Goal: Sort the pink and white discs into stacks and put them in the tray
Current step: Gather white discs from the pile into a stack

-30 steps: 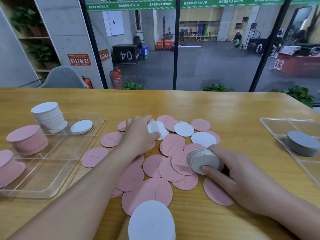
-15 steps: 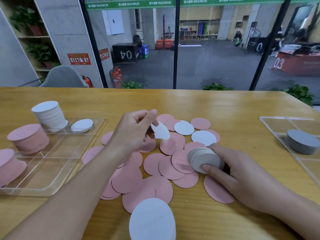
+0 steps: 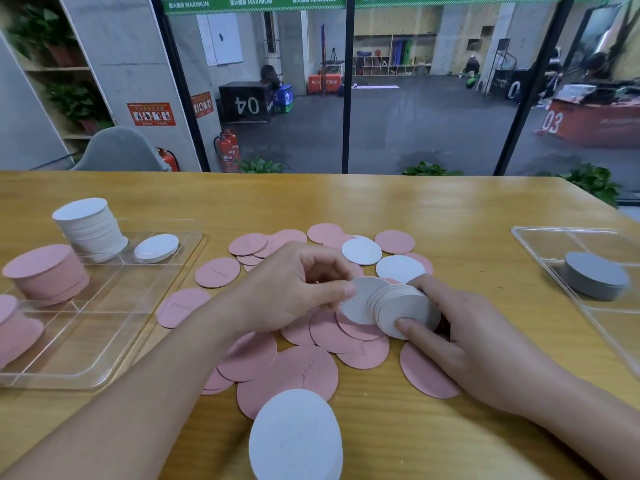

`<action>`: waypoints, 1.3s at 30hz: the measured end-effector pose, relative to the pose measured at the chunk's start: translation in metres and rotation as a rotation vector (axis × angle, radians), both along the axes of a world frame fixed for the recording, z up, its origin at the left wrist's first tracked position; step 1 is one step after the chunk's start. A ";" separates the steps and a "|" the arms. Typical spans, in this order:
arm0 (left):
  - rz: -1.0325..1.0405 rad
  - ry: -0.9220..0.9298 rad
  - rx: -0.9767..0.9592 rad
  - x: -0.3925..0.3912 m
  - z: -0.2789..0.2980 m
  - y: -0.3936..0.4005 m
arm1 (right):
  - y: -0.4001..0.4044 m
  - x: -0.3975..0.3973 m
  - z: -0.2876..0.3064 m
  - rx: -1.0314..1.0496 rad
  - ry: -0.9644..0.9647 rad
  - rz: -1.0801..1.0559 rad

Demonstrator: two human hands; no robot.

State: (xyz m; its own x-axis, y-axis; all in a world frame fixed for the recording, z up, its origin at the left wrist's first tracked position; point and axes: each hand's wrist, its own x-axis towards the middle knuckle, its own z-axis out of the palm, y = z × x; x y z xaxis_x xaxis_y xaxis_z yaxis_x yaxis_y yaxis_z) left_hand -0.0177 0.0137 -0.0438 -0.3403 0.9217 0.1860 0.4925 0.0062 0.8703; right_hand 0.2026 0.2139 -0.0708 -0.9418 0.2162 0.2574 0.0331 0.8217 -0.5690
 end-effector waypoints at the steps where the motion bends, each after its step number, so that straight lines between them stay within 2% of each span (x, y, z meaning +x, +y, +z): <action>1: -0.022 0.002 -0.001 0.004 -0.002 0.002 | -0.001 0.000 0.000 0.004 0.001 -0.005; 8: -0.069 0.019 -0.017 0.011 -0.010 0.009 | -0.002 -0.002 0.000 0.043 0.062 0.007; 10: 0.076 0.095 -0.016 0.002 -0.011 0.007 | -0.002 -0.002 -0.002 0.026 0.051 -0.001; 13: 0.404 0.350 -0.043 -0.025 -0.018 0.005 | -0.001 -0.002 -0.003 -0.001 0.026 -0.007; 16: 0.535 0.471 -0.184 -0.045 -0.023 0.005 | -0.001 -0.002 -0.002 -0.008 0.021 -0.008; 23: 0.536 0.507 -0.446 -0.045 -0.022 0.018 | -0.001 -0.002 -0.002 -0.018 -0.007 -0.020; 27: 0.497 0.558 -0.504 -0.043 -0.020 0.019 | -0.002 -0.002 -0.002 -0.017 -0.011 -0.028; 33: 0.533 0.434 -0.432 -0.043 -0.018 0.021 | -0.003 -0.001 -0.002 0.000 -0.021 -0.041; 36: 0.604 0.298 -0.265 -0.045 -0.021 0.020 | -0.002 -0.001 -0.002 -0.005 -0.027 -0.044; 39: 0.692 0.243 -0.124 -0.046 -0.018 0.019 | -0.002 -0.001 -0.002 -0.001 -0.023 -0.042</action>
